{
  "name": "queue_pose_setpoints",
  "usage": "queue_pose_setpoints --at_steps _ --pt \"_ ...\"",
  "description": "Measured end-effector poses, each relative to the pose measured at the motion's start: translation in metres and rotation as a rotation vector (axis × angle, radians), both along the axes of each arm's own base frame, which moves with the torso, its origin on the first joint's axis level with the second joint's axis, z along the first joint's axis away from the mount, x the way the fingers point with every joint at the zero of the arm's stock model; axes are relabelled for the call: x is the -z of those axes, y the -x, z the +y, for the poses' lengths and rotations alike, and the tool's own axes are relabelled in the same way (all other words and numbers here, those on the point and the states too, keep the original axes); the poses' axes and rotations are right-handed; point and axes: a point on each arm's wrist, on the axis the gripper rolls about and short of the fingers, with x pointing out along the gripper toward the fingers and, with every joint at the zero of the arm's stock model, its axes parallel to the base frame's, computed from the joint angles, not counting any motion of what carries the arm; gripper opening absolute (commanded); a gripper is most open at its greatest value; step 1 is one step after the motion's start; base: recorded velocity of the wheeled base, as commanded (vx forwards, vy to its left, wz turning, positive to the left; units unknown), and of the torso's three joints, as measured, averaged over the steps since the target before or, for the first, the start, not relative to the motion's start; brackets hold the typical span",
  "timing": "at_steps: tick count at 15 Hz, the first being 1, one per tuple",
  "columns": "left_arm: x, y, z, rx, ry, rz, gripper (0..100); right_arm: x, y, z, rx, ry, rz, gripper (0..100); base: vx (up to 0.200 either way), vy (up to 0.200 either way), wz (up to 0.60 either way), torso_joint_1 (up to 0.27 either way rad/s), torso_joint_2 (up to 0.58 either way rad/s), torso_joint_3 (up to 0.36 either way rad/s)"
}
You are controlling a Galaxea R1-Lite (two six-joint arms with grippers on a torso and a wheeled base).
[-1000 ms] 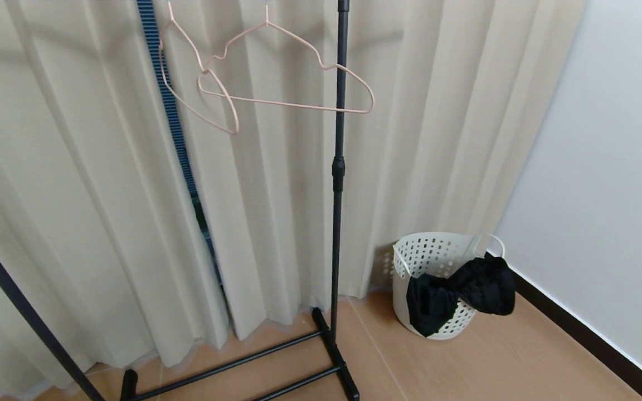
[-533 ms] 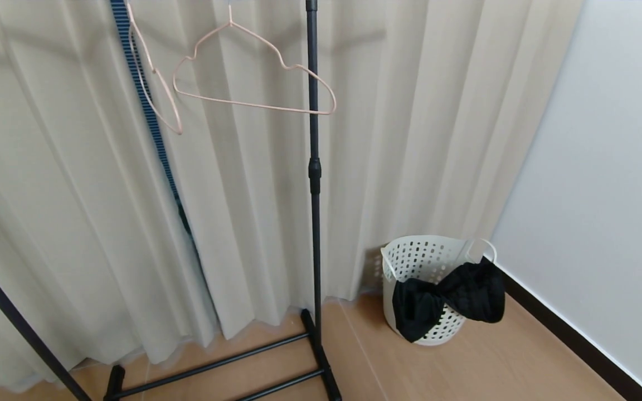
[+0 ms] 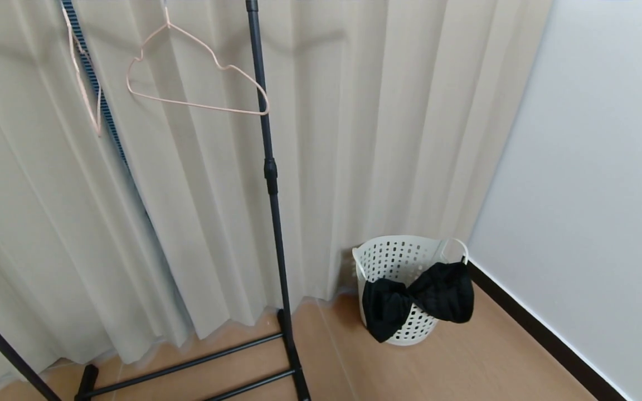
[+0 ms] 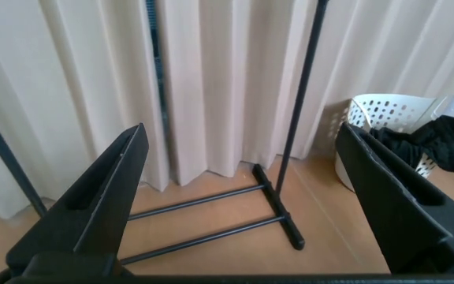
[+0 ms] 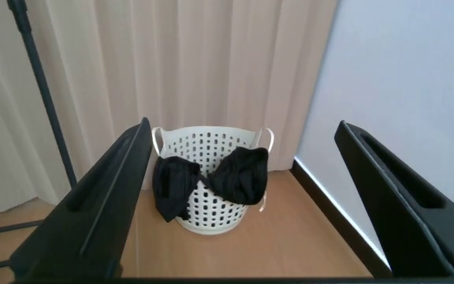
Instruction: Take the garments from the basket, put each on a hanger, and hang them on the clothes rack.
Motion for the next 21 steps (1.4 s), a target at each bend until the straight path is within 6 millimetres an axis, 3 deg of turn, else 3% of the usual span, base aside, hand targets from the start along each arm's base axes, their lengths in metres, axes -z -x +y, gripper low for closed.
queue_pose_setpoints --at_steps 7,9,19,21 --pt "-0.0004 0.0001 0.0 0.0 0.0 -0.001 100 0.0 0.0 0.0 0.0 0.0 0.0 100 0.2 0.0 0.0 0.001 0.0 0.001" --pt "-0.0003 0.0001 0.0 0.0 0.0 -0.001 100 0.0 0.0 0.0 0.0 0.0 0.0 100 0.2 -0.2 0.0 0.002 0.0 0.002" --pt "-0.0004 0.0001 0.0 0.0 0.0 -0.002 100 0.0 0.0 0.0 0.0 0.0 0.0 100 0.0 -0.2 0.0 0.006 0.0 0.002" --pt "-0.0003 0.0001 0.0 0.001 0.0 0.0 100 0.0001 0.0 0.0 0.0 0.0 0.001 100 0.2 0.0 0.0 0.002 0.0 0.005"
